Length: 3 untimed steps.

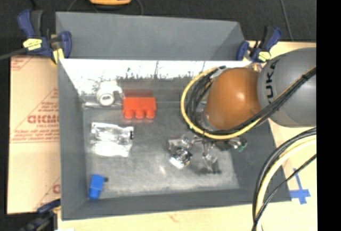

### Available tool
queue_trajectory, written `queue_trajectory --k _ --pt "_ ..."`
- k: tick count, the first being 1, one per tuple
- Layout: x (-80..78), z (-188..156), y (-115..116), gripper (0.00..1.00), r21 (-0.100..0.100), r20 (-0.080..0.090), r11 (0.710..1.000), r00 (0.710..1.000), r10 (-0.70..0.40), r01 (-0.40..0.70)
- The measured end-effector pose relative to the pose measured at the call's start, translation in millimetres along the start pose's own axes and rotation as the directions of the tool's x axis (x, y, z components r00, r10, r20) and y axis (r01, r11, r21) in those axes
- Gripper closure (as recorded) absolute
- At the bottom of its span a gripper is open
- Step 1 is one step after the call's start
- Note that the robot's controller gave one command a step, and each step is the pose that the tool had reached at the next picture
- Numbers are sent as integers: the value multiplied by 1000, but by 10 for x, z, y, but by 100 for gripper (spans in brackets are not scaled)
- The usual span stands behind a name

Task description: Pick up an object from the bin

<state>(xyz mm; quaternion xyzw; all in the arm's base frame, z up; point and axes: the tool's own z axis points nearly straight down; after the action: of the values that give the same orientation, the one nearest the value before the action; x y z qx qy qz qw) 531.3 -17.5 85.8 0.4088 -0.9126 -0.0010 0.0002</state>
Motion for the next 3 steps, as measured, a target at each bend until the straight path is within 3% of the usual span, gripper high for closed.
queue_trajectory --k 1,2,3 --pt "-14 2 -23 100 4 2 1000 1000 -2 2" --pt "-12 3 -24 0 4 2 1000 1000 -3 3" --pt "-13 2 -25 100 5 2 1000 1000 -5 5"
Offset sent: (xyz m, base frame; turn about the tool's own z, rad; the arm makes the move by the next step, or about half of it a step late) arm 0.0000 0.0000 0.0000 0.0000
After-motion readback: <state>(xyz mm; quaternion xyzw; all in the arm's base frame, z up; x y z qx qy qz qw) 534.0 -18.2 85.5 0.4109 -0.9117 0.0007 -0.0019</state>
